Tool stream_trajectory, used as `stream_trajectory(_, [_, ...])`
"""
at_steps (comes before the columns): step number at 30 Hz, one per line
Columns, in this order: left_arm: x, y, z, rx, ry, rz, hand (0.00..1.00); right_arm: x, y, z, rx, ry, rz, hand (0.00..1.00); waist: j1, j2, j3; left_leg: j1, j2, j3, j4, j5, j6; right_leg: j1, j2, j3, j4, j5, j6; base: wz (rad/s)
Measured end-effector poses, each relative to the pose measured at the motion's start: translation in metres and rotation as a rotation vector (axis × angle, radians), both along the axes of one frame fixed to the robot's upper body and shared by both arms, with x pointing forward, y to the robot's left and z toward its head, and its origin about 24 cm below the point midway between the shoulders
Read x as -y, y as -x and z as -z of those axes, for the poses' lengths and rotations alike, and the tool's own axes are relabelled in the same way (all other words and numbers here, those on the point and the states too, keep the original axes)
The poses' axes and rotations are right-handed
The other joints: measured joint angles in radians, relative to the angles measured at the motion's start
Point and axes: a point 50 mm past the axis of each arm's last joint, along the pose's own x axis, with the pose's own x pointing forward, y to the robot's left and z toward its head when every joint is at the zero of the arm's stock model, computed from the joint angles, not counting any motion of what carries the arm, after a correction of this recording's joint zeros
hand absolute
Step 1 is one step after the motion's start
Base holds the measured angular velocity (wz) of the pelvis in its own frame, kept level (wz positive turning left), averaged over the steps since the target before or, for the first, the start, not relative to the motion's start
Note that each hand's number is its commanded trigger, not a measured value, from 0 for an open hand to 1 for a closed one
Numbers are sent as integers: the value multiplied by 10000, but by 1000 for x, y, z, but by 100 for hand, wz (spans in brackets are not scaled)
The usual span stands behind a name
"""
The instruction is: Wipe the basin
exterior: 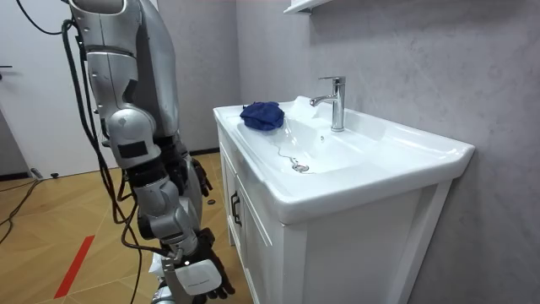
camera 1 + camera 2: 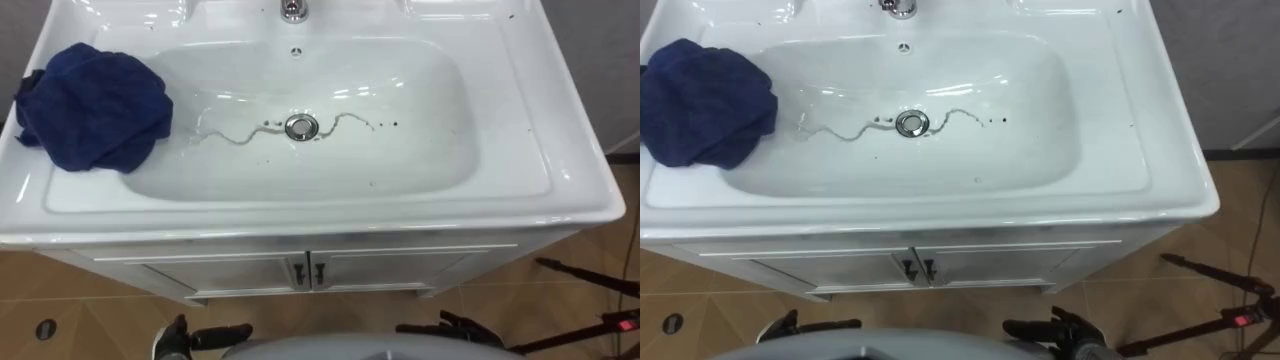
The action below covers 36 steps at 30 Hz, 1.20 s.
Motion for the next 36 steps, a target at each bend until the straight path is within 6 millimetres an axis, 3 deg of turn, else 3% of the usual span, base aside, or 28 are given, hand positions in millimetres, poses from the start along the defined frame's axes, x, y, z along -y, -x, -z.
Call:
stream_trajectory(12, [0,2,0,-24,28,-11,0,0,0,0,-20,19,1,0,2,-29,-24,-8,-12,-119,-3,0,0,39,1,-49,-5,0,1,0])
stream_trajectory(16, [-2,4,0,-8,53,-330,0,0,0,0,-33,77,-214,0,22,-55,9,-21,-13,-126,2,0,0,43,0,-93,-17,-1,1,2])
stream_trajectory(23, [-10,29,0,-658,-189,-1502,0,2,-1,0,-111,177,-346,0,59,18,-8,-22,-23,-211,29,0,1,74,-7,-157,-16,-1,1,2])
stream_trajectory(30, [-24,71,-4,-1723,-1098,-3683,0,6,5,0,-397,171,96,0,307,39,1,2,-54,-436,131,-2,1,249,-35,-369,-25,-3,3,10])
stream_trajectory(36, [-43,77,-11,-1931,-2679,-5574,0,13,9,-1,-660,437,108,0,583,142,11,-53,-153,-799,206,5,0,374,-93,-522,-24,-59,47,16])
